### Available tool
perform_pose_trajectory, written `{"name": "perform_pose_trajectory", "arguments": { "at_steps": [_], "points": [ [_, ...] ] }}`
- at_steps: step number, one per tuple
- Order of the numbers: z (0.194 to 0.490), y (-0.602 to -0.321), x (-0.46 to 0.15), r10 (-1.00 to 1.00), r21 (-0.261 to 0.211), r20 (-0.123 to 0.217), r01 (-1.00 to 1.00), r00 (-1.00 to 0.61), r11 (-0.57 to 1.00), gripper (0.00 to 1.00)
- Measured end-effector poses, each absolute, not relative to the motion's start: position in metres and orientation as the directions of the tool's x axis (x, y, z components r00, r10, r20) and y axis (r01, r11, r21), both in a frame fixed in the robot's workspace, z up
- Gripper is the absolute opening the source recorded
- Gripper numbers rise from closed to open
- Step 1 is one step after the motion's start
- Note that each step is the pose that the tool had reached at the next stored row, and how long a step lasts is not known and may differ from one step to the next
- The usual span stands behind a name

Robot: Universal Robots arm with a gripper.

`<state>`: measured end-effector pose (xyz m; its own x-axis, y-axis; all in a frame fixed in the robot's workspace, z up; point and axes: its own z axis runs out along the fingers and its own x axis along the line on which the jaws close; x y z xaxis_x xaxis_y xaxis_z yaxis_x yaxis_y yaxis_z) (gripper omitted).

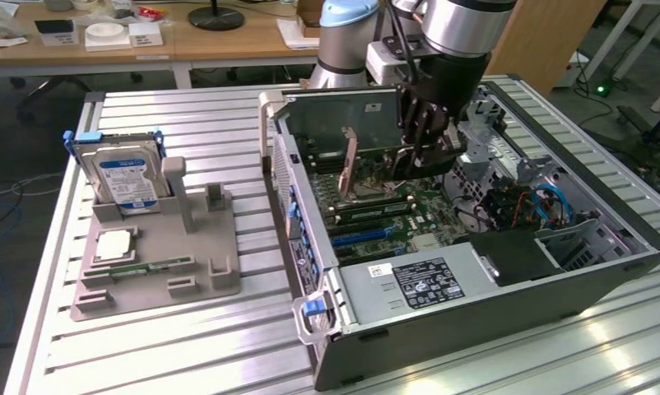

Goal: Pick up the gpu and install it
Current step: 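Insert the gpu into the slot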

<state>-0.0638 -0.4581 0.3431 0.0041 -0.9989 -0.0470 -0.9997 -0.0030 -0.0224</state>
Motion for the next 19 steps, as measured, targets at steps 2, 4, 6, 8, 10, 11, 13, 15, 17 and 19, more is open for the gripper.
{"name": "perform_pose_trajectory", "arguments": {
  "at_steps": [2,4,6,8,10,11,13,15,17,19],
  "points": [
    [0.342,-0.458,-0.064,-0.999,-0.023,-0.047,-1.0,-0.005,0.006,0.28],
    [0.341,-0.458,-0.064,-0.999,-0.022,-0.047,-0.999,-0.022,0.023,0.28],
    [0.34,-0.458,-0.064,-0.999,-0.022,-0.047,-0.999,-0.026,0.027,0.28],
    [0.338,-0.458,-0.064,-0.999,-0.022,-0.047,-0.999,-0.027,0.028,0.28],
    [0.336,-0.458,-0.065,-0.999,-0.022,-0.047,-0.999,-0.027,0.028,0.28],
    [0.335,-0.458,-0.065,-0.999,-0.022,-0.047,-0.999,-0.027,0.028,0.28],
    [0.334,-0.458,-0.066,-0.999,-0.022,-0.047,-0.999,-0.027,0.028,0.28],
    [0.333,-0.459,-0.067,-0.999,-0.022,-0.047,-0.999,-0.026,0.027,0.28],
    [0.331,-0.461,-0.067,-0.999,-0.022,-0.047,-0.999,-0.026,0.028,0.28],
    [0.328,-0.462,-0.067,-0.999,-0.022,-0.047,-0.999,-0.027,0.028,0.28]
  ]
}}
